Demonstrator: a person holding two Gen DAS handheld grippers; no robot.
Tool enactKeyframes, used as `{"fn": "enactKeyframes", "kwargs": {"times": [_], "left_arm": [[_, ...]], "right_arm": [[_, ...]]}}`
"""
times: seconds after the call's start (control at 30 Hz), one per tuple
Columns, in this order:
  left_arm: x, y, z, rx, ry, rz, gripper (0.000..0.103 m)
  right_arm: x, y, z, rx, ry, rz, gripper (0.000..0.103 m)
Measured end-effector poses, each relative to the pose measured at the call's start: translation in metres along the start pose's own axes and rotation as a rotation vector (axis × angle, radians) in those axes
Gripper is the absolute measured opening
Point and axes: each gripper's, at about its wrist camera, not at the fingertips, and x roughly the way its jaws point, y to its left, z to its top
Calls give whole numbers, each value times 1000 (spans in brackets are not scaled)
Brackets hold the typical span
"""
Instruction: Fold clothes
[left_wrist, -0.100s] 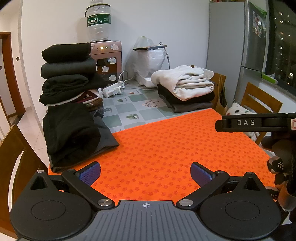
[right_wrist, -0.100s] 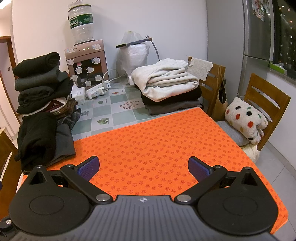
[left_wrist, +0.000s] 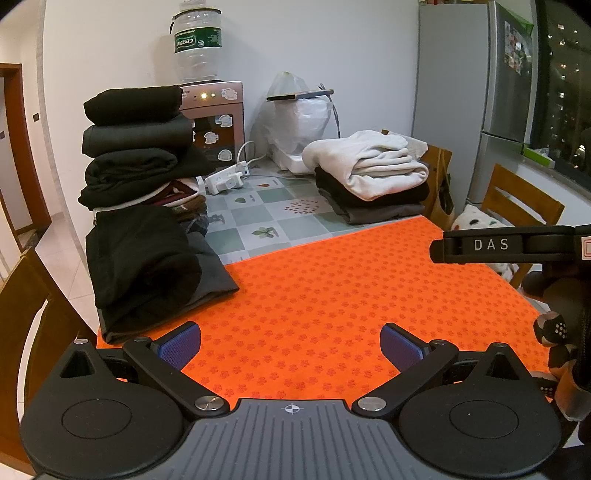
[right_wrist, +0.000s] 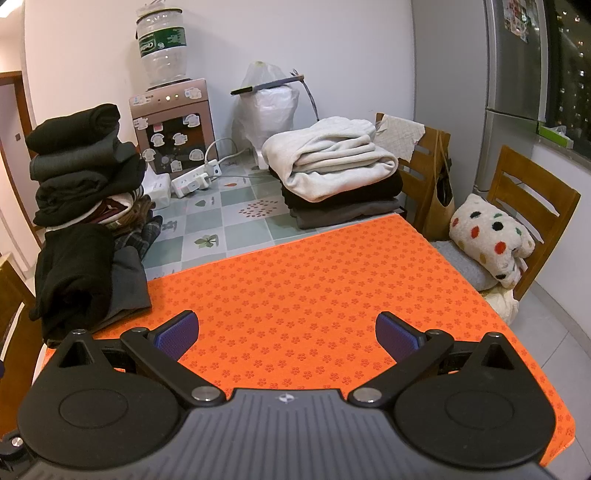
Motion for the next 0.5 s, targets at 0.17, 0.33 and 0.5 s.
{"fn": "enactKeyframes", "kwargs": {"times": [0.17, 0.33, 0.5], "left_arm": [[0, 2, 1, 2, 2, -2, 103], [0, 3, 1, 2, 2, -2, 103], [0, 0, 0, -1, 2, 0, 103]], "right_arm": [[0, 1, 0, 2, 2, 2, 103], [1, 0, 0, 2, 2, 0, 103], [3, 0, 0, 1, 1, 1, 103]]}}
